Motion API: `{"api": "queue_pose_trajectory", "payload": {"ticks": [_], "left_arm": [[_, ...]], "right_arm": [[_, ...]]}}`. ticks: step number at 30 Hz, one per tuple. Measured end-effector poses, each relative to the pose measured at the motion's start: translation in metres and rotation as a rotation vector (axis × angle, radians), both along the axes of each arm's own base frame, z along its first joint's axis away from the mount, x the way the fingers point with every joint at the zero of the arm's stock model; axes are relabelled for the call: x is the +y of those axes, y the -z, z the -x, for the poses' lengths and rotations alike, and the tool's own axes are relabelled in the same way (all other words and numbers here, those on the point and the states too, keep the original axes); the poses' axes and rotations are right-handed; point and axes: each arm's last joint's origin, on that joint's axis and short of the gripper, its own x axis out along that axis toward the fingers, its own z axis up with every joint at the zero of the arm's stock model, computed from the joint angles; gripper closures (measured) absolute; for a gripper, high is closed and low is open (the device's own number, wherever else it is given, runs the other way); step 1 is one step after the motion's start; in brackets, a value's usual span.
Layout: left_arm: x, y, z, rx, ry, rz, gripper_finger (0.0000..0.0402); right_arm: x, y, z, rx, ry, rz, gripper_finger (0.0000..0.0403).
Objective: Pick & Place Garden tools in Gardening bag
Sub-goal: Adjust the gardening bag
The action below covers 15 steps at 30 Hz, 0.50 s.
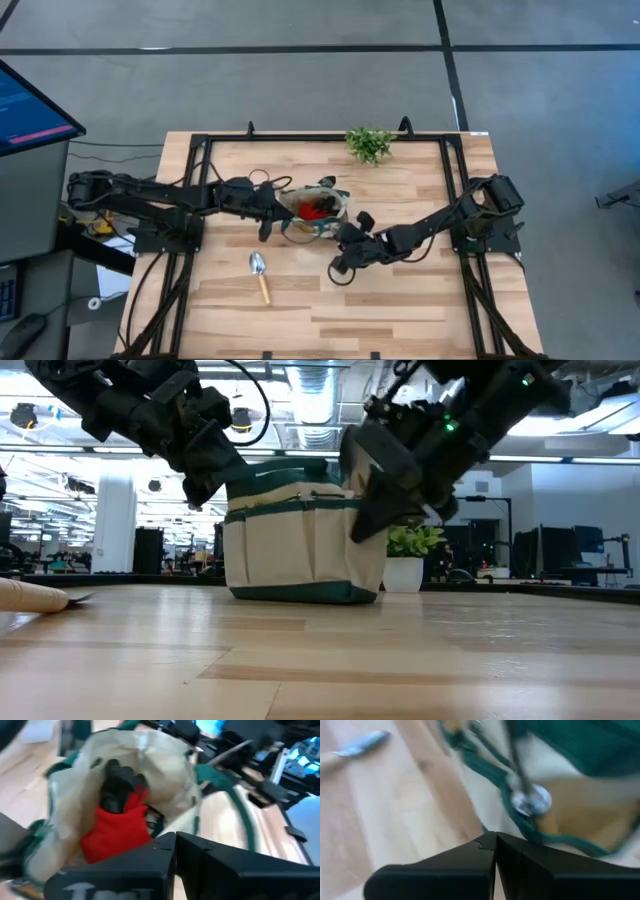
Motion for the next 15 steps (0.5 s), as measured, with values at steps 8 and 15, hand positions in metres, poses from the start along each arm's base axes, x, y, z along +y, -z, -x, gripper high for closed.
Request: {"api": "queue_pose_trajectory", "payload": {"ticks": [8, 15], "left_arm": [[-0.013, -0.001, -0.001, -0.01, 0.02, 0.035, 0.04], [-0.015, -0.004, -0.003, -0.038, 0.003, 0.012, 0.04]], "right_arm": [[-0.008, 0.003, 0.012, 0.067, 0.137, 0.065, 0.0403], [-0.011, 0.004, 0.014, 0.093, 0.147, 0.066, 0.0403]]}}
